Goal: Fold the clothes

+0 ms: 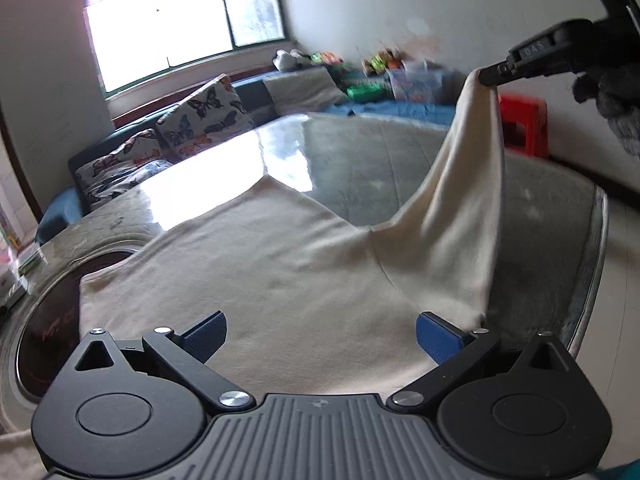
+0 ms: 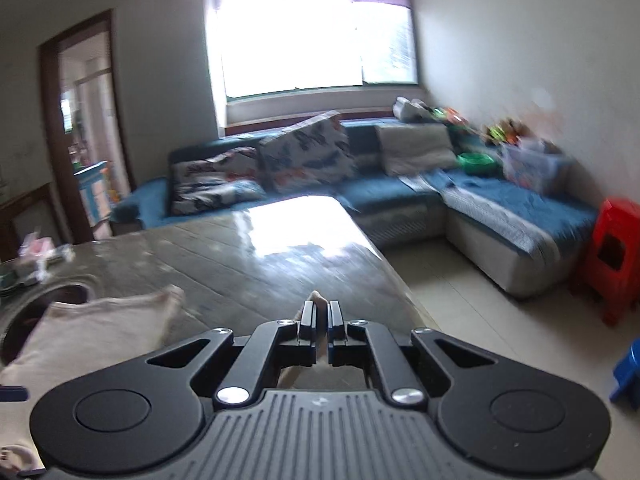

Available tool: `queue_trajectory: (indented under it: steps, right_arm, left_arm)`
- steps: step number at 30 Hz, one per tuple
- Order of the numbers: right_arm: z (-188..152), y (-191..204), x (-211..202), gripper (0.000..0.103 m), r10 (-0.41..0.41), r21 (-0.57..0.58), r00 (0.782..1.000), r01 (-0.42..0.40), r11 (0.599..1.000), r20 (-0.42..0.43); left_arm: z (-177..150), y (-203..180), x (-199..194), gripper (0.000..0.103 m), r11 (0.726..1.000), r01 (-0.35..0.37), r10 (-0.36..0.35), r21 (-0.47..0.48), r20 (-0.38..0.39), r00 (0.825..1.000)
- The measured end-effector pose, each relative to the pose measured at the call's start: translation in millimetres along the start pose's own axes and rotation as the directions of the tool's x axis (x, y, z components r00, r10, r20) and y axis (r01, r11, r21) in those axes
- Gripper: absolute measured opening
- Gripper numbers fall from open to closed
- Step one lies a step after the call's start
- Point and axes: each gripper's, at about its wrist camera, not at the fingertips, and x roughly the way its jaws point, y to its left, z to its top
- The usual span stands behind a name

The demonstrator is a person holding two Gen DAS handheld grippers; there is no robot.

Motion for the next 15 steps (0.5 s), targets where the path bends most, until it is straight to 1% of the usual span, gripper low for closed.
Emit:
queue_trajectory:
  steps: [2, 5, 8, 9, 10, 11, 13, 14, 15]
  right_arm:
    - [15.3, 23.1, -10.7, 0.004, 0.055, -0.053, 0.998, -0.054, 0.997, 0.019]
    - [30.0, 50.2, -21.5, 0.004, 0.127, -0.110, 0.991, -0.123, 0.986, 0.030]
    - [40.1, 90.5, -31.1, 0.004, 0.228, -0.197, 0.973, -0.218, 0.956, 0.028]
    - [41.8, 105.0, -31.8, 0.004, 0.264, -0.221, 0.964, -0.254, 0.942, 0.018]
    - [41.8, 124.8, -32.9, 0.004, 0.315, -0.250, 0.949, -0.306, 0.919, -0.001]
    - [41.0, 139.0, -31.9, 0.004, 0.349, -0.270, 0.937, -0.340, 0.901, -0.017]
    - [37.3, 167.6, -27.4, 0.004, 0.406, -0.310, 0.913, -0.401, 0.862, -0.053]
    - [35.0, 176.4, -25.5, 0.004, 0.420, -0.321, 0.905, -0.418, 0.850, -0.066]
    - [28.2, 195.8, -21.8, 0.004, 0.458, -0.346, 0.883, -0.464, 0.816, -0.104]
  left_arm:
    - [-0.6, 14.0, -11.0, 0.103, 0.999, -0.009, 0.010, -0.051, 0.020, 1.000]
    - [-6.4, 38.0, -29.6, 0.102, 0.991, -0.043, 0.050, -0.127, 0.046, 0.998]
    - [-18.5, 65.5, -45.2, 0.102, 0.974, -0.089, 0.101, -0.207, 0.049, 0.994]
    - [-23.4, 74.8, -50.2, 0.102, 0.967, -0.106, 0.120, -0.232, 0.047, 0.992]
    - [-28.5, 83.7, -55.3, 0.102, 0.958, -0.123, 0.139, -0.257, 0.043, 0.989]
    - [-34.1, 92.0, -60.2, 0.102, 0.949, -0.140, 0.157, -0.282, 0.039, 0.987]
    - [-45.5, 107.4, -69.9, 0.102, 0.929, -0.169, 0.189, -0.329, 0.029, 0.982]
    - [-51.1, 113.6, -74.6, 0.102, 0.920, -0.182, 0.203, -0.347, 0.025, 0.979]
    - [-57.0, 119.0, -79.1, 0.102, 0.911, -0.195, 0.218, -0.363, 0.022, 0.976]
